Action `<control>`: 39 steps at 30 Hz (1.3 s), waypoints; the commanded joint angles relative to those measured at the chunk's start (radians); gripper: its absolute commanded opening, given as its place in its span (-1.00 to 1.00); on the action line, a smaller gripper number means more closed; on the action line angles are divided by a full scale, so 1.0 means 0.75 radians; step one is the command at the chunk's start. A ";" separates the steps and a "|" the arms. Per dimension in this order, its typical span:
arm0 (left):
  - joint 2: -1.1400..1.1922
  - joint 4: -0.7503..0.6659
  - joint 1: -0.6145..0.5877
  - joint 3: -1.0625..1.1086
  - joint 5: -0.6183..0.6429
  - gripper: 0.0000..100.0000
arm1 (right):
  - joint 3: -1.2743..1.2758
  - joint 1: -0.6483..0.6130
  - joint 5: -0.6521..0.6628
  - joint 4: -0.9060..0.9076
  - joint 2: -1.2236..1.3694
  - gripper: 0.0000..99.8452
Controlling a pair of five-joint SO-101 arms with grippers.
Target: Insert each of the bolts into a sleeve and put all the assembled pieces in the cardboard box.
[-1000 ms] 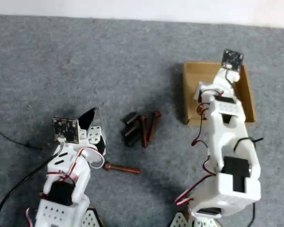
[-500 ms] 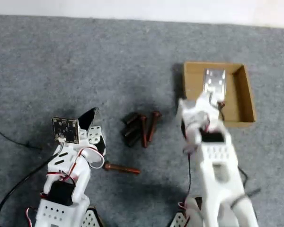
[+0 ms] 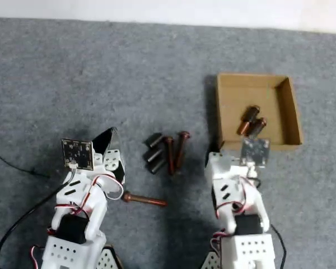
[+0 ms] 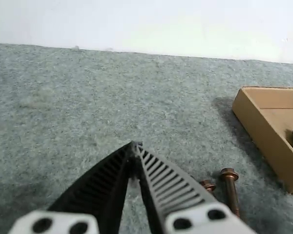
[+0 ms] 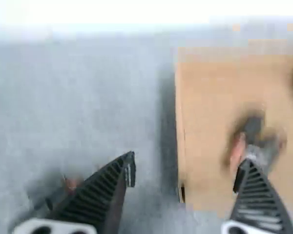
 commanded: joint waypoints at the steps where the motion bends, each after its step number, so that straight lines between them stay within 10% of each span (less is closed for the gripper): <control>1: -0.017 -0.006 -0.017 0.026 -0.025 -0.99 | 0.218 0.015 -0.006 0.210 -0.208 -0.41; 11: -0.017 -0.006 -0.013 0.026 -0.025 -0.99 | 0.197 0.024 -0.006 1.012 -0.283 -0.41; 39: -0.017 -0.008 -0.011 0.026 -0.023 -0.99 | 0.195 0.107 -0.006 1.147 -0.283 -0.41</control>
